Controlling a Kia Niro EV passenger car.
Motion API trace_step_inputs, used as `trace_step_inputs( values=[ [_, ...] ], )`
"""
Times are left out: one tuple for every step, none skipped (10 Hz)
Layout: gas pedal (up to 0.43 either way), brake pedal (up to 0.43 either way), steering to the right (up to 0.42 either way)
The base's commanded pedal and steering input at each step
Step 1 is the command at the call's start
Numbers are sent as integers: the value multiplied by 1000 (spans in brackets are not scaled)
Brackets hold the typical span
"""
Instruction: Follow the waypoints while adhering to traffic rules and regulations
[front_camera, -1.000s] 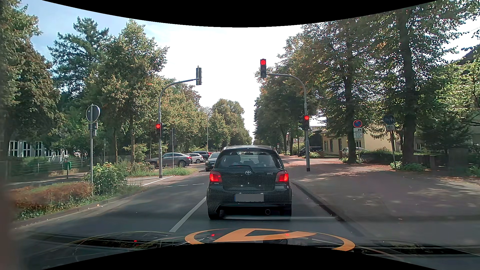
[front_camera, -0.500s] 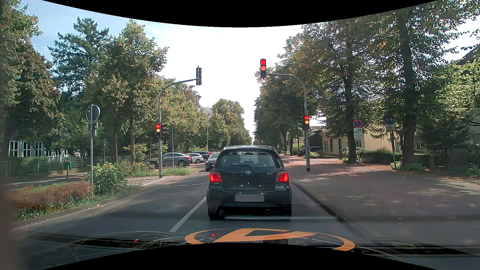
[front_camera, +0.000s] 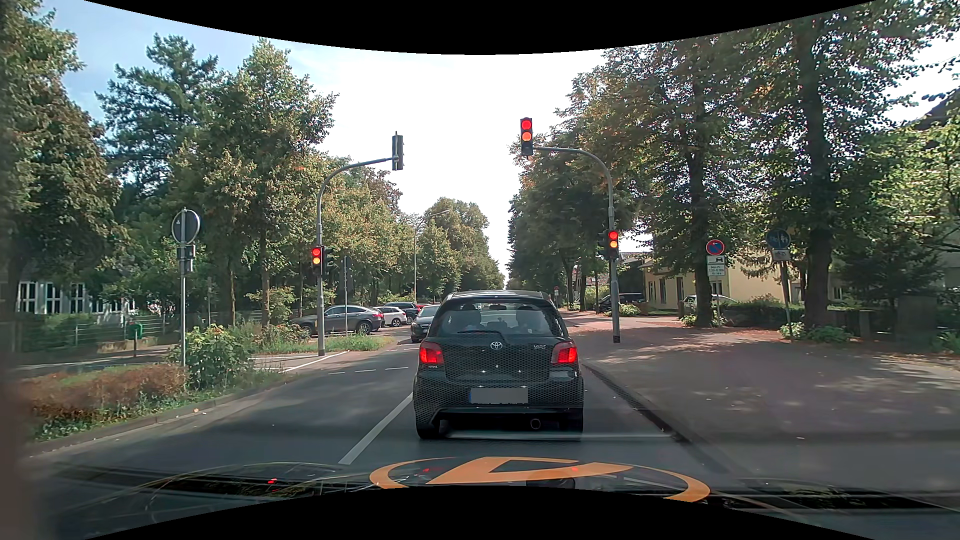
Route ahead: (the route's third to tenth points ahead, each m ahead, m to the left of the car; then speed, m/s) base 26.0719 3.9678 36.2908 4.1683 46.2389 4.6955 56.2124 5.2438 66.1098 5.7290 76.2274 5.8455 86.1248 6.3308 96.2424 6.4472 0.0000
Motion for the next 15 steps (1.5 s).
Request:
trace_step_inputs(
  values=[
    [0,195,3],
    [0,189,2],
    [0,189,2],
    [0,195,3],
    [0,189,3],
    [0,177,3],
    [0,140,3],
    [0,110,2],
    [0,104,3],
    [0,61,3],
    [0,18,3],
    [0,12,3],
    [0,0,2],
    [0,0,2],
    [0,0,3]
  ],
)
